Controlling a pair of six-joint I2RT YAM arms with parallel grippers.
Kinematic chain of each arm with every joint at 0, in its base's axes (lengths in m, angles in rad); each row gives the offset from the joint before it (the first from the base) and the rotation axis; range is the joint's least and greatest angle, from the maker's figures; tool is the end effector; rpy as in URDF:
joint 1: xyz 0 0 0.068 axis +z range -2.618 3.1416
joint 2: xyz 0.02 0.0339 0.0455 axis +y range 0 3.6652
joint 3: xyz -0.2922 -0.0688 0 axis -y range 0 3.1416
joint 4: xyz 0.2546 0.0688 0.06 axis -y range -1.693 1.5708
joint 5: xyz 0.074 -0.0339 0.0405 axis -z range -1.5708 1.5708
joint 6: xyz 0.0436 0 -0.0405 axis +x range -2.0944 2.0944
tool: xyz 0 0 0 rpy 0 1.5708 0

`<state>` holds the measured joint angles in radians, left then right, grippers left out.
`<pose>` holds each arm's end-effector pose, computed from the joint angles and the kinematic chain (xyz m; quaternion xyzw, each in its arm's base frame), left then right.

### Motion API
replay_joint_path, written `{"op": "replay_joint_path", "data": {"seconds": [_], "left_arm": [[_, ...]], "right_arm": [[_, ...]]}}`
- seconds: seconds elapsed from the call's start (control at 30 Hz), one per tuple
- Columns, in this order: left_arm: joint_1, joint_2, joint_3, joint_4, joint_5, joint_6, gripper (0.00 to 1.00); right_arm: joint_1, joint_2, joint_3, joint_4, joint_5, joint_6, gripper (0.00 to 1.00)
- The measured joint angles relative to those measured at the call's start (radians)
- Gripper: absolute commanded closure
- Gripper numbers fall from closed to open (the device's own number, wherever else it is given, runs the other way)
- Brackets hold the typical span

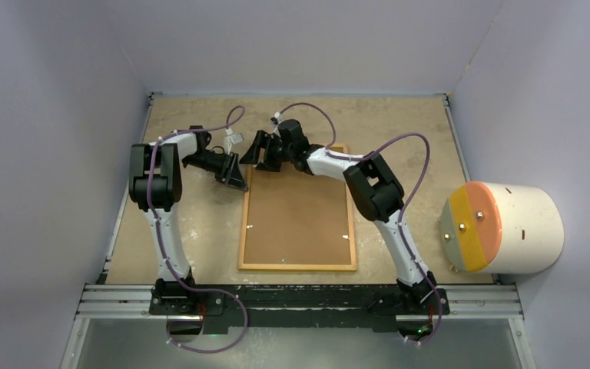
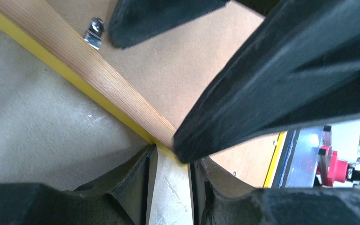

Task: Put the photo into the frame
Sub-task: Install the photo frame at the center of the board, then adjust the photo frame at the center of the board.

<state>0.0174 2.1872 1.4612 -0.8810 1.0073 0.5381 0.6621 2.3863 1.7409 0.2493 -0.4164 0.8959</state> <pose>0.4162 -0.0296 0.1305 0.2170 0.8484 -0.4684 0.1171 0.4445 0.3688 0.1647 -0.0188 0.8222 0.5034 0.2649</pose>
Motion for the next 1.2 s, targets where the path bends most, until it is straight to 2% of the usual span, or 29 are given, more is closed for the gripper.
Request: {"op": "replay_joint_path", "data": {"seconds": [0.1, 0.2, 0.43, 0.57, 0.7, 0.8, 1.03, 1.2], "left_arm": [[0.002, -0.009, 0.001, -0.040, -0.014, 0.044, 0.62], [0.002, -0.035, -0.002, -0.088, -0.076, 0.107, 0.62], [-0.070, -0.188, -0.150, -0.059, -0.275, 0.208, 0.62], [-0.115, -0.227, -0.195, -0.048, -0.321, 0.222, 0.64], [-0.118, -0.262, -0.243, -0.012, -0.336, 0.222, 0.65], [-0.138, -0.293, -0.275, 0.024, -0.359, 0.220, 0.64], [-0.251, -0.322, -0.294, 0.034, -0.422, 0.192, 0.64], [-0.373, -0.292, -0.269, -0.023, -0.428, 0.126, 0.62]], "right_arm": [[-0.020, -0.062, -0.083, 0.011, -0.005, -0.002, 0.10], [-0.089, -0.212, -0.238, -0.021, 0.018, -0.014, 0.04], [-0.351, -0.572, -0.462, -0.114, 0.254, -0.071, 0.03], [-0.441, -0.674, -0.602, -0.140, 0.392, -0.087, 0.03], [-0.451, -0.636, -0.680, -0.168, 0.414, -0.093, 0.06], [-0.447, -0.548, -0.674, -0.168, 0.365, -0.098, 0.08], [-0.416, -0.381, -0.475, -0.117, 0.264, -0.101, 0.09], [-0.346, -0.157, -0.146, -0.151, 0.239, -0.114, 0.10]]}}
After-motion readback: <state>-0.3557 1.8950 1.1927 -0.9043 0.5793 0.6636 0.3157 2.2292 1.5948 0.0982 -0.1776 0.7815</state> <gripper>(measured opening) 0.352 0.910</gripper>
